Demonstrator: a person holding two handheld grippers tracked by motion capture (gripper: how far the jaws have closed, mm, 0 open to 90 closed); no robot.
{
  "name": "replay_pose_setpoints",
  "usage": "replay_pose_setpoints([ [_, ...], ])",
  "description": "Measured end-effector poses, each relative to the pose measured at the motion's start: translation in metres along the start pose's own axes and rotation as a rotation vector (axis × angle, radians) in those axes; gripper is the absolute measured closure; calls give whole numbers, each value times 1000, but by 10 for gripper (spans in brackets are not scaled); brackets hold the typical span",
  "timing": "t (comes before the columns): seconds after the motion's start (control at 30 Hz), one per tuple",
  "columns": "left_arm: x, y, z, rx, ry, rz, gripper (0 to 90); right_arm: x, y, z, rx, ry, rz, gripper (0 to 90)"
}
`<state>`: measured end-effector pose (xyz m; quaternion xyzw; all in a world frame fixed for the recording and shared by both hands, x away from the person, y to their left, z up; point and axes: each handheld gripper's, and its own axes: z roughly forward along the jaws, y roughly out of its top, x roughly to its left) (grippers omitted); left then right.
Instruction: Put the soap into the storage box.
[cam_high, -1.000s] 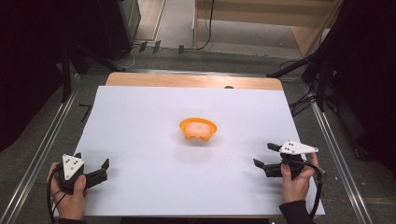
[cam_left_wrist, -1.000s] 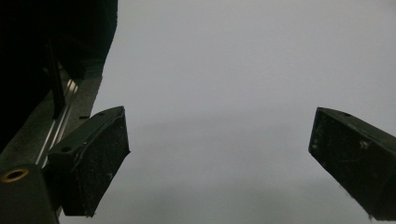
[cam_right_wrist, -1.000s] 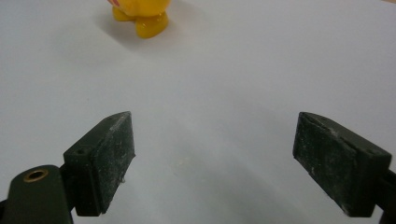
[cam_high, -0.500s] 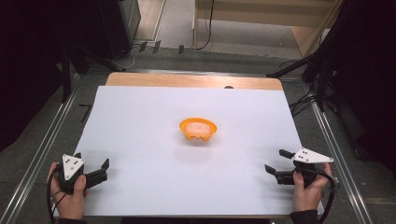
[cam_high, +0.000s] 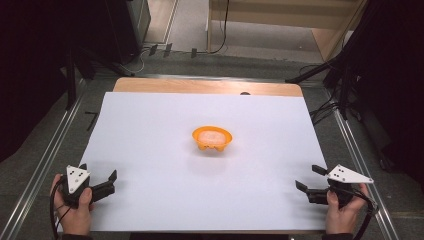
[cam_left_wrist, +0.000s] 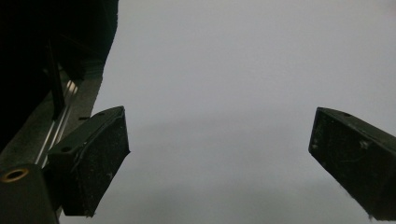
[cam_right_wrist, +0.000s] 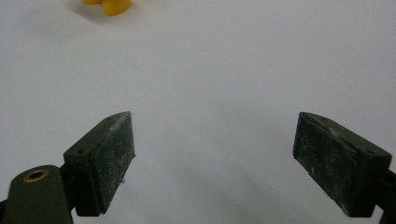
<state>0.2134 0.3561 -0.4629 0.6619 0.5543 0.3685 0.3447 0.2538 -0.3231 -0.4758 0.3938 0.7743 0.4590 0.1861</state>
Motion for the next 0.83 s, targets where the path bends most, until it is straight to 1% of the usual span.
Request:
replay_pose_setpoints([
  [0.03,0,0,0,-1,-1,-1,53,0,-1,-1,-2,-1,5,129],
  [0.07,0,0,0,-4,-1,-3,53,-1,-4,-4,0,7,6,130],
  [0.1,0,0,0,-4,-2,-4,53,-1,-5,-5,-1,-2,4,129],
  [0.17,0,0,0,-4,-2,-4,53,-3,-10,-10,-5,-2,15,129],
  [0.23,0,0,0,-4,-1,-3,53,-5,-14,-13,-8,-11,27,129],
  [0.37,0,0,0,-4,0,-5,53,-8,-21,-18,-12,-5,44,129],
  [0.47,1,0,-1,-5,-2,-12,53,-8,-23,-20,-5,-15,35,129],
  [0.5,2,0,-1,-7,-6,-15,53,-10,-25,-23,-13,-16,47,129],
  [0.57,2,0,-1,-6,-6,-20,53,-10,-25,-23,-15,-17,49,129],
  [0.63,2,0,-1,-7,-8,-16,53,-10,-25,-24,-22,-15,51,129],
  [0.73,2,0,-1,-8,-8,-16,53,-10,-25,-23,-12,-15,46,129],
  [0.83,3,0,0,-3,-16,-24,53,-10,-25,-23,-17,-10,56,130],
])
